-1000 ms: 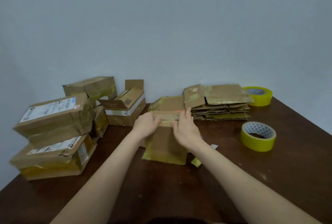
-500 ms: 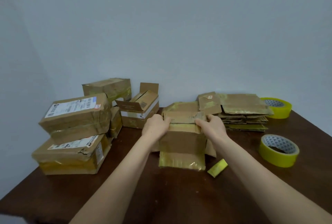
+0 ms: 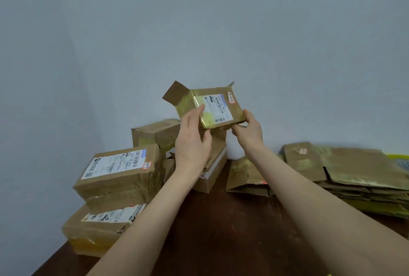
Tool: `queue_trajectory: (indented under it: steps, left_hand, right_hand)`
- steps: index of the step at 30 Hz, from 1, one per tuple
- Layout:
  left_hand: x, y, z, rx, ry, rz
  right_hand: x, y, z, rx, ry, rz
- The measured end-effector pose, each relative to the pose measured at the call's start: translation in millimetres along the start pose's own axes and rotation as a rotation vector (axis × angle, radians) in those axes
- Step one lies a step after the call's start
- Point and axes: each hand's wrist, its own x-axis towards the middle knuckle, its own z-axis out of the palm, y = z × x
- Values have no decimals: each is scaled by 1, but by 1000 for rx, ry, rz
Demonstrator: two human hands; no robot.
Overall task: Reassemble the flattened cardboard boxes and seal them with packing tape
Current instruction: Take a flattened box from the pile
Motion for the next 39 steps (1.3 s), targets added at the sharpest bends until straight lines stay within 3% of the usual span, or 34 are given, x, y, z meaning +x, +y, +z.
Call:
queue_trajectory:
  steps: [5, 10, 14, 16, 18, 21, 24, 26, 29, 36, 39]
  left_hand:
    - [-20, -50, 28, 272, -267, -264]
    - [-23, -53, 34, 371, -236, -355]
    - [-34, -38, 43, 349, -129, -131]
    - [-41, -29, 64, 256, -270, -19]
    - [-48, -24, 93, 231, -482, -21]
    - [-52, -27, 135, 240, -650, -271]
    - [-45, -40, 159, 267, -680, -583]
    - [-39, -46, 167, 175, -672, -766]
    - [-35, -42, 175, -82, -572, -930]
    - [-34, -35, 166, -386, -459, -1057]
    - [-27, -22, 143, -433, -306, -932]
  right_hand:
    - [29, 46, 54, -185, -397, 139]
    - [34, 60, 61, -274, -513, 164]
    - [31, 66, 32, -350, -324, 156]
    - [31, 70, 2, -431, -173, 136]
    - [31, 76, -33, -496, -38, 128]
    - [27, 83, -87, -639, 51, 134]
    - [17, 90, -128, -981, -22, 196]
    - [8, 97, -144, -1154, -96, 248]
    - [-1, 109, -154, -1145, -177, 282]
    - [-4, 118, -155, -1106, -181, 253]
    - [-11, 123, -160, -1149, -242, 246]
